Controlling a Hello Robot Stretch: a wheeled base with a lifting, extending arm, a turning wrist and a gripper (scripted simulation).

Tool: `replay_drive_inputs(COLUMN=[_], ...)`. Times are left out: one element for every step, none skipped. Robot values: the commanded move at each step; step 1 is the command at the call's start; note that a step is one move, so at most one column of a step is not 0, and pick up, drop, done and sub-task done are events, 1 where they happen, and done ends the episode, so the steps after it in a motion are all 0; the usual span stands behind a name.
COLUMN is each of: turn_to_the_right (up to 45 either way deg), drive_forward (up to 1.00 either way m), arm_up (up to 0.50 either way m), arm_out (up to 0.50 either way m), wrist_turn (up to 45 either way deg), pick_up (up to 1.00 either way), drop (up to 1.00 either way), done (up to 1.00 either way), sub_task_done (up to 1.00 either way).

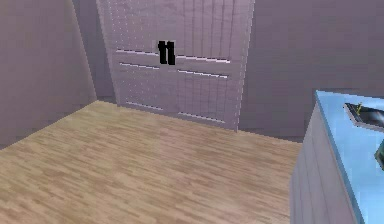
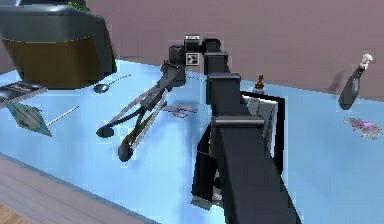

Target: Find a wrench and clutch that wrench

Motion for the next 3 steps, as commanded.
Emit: replay_drive_inputs(turn_to_the_right=[0.0,0.0,0.0], drive_forward=[0.0,0.0,0.0], arm_up=[0.0,0.0,0.0], arm_out=[0.0,0.0,0.0], wrist_turn=[45.0,45.0,42.0], pick_up=[0.0,0.0,0.0], drop=[0.0,0.0,0.0], done=[0.0,0.0,0.0], sub_task_done=[0.0,0.0,0.0])
